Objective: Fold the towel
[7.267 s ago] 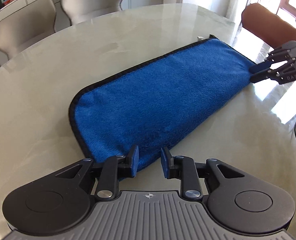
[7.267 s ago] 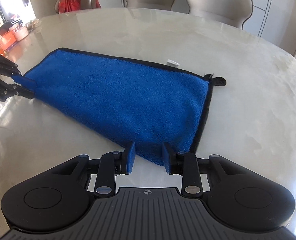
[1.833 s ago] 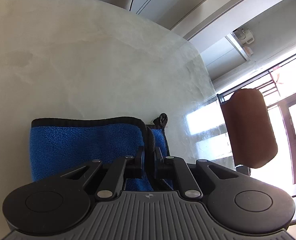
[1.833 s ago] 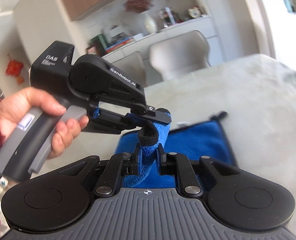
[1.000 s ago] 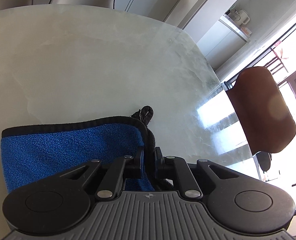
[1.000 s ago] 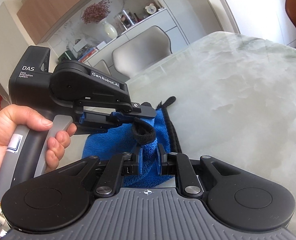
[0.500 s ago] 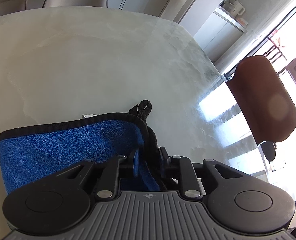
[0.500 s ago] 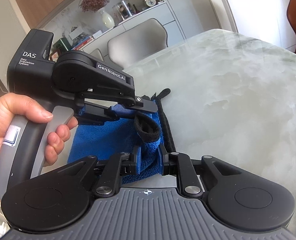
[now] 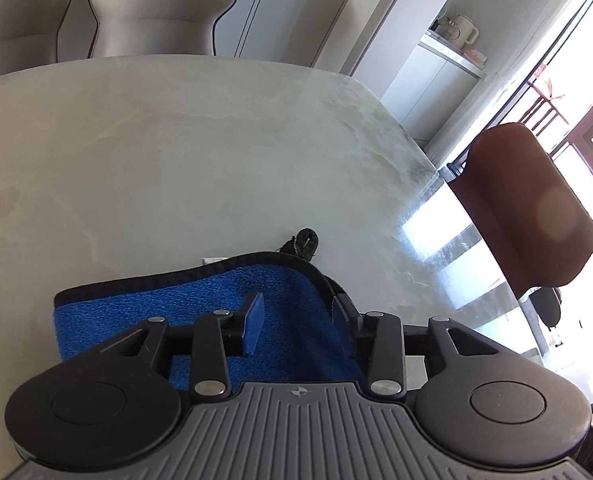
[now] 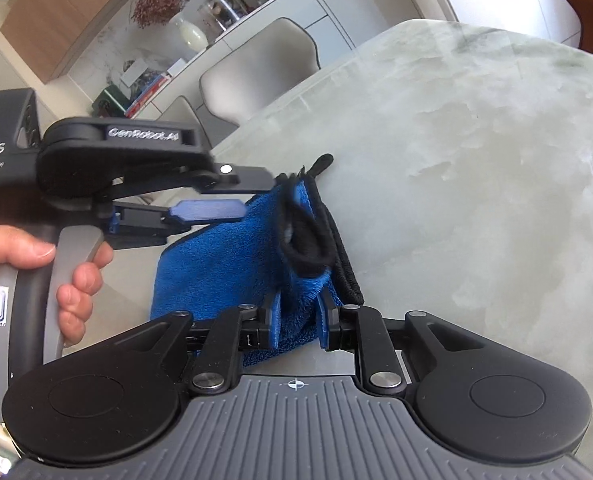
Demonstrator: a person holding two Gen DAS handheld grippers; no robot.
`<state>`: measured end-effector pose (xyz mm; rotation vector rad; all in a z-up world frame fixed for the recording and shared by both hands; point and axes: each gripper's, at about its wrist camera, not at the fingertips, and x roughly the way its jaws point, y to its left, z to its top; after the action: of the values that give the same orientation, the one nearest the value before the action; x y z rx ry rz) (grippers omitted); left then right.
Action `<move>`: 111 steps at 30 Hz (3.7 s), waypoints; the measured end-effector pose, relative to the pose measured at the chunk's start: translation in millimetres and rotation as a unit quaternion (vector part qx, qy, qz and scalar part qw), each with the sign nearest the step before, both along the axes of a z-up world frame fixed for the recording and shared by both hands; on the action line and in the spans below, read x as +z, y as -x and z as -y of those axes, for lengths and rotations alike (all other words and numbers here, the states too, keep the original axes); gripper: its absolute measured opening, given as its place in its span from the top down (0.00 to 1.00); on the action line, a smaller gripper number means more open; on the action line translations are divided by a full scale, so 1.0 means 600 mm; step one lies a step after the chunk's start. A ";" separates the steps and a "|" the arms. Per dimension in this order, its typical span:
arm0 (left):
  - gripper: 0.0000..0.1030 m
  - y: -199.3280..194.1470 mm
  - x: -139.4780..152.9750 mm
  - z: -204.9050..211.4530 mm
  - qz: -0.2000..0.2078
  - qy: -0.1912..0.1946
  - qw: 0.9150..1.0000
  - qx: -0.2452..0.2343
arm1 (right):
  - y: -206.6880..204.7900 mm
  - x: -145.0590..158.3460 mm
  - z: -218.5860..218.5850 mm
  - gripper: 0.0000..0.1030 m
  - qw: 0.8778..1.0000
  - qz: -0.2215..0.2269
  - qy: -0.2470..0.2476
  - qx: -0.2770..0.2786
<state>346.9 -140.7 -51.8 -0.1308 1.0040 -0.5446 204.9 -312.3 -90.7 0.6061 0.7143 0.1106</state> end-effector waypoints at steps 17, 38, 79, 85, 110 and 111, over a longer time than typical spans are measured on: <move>0.56 0.124 0.004 -0.165 -0.002 0.011 0.999 0.047 | -0.029 0.013 0.009 0.62 0.998 -0.037 0.055 0.019; 0.54 0.190 -0.019 -0.114 0.060 -0.115 0.991 -0.022 | -0.059 0.034 0.016 0.78 0.998 -0.009 0.038 0.046; 0.76 0.179 -0.042 -0.152 0.063 -0.072 0.993 0.070 | -0.126 0.019 0.006 0.69 0.994 -0.030 0.045 0.092; 0.74 0.180 -0.040 -0.158 0.061 -0.069 0.993 0.076 | -0.146 0.025 0.002 0.73 0.990 -0.001 0.047 0.134; 0.56 0.133 0.030 -0.148 0.087 0.007 0.996 0.023 | -0.170 0.024 0.039 0.91 0.991 -0.031 -0.010 0.129; 0.55 0.133 0.027 -0.139 0.084 0.009 0.996 0.011 | -0.168 0.025 0.041 0.91 0.991 -0.032 -0.020 0.128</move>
<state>267.0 -57.5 -35.4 -0.1100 0.8334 -0.5359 305.6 -336.7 -75.8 0.5562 0.8525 0.3459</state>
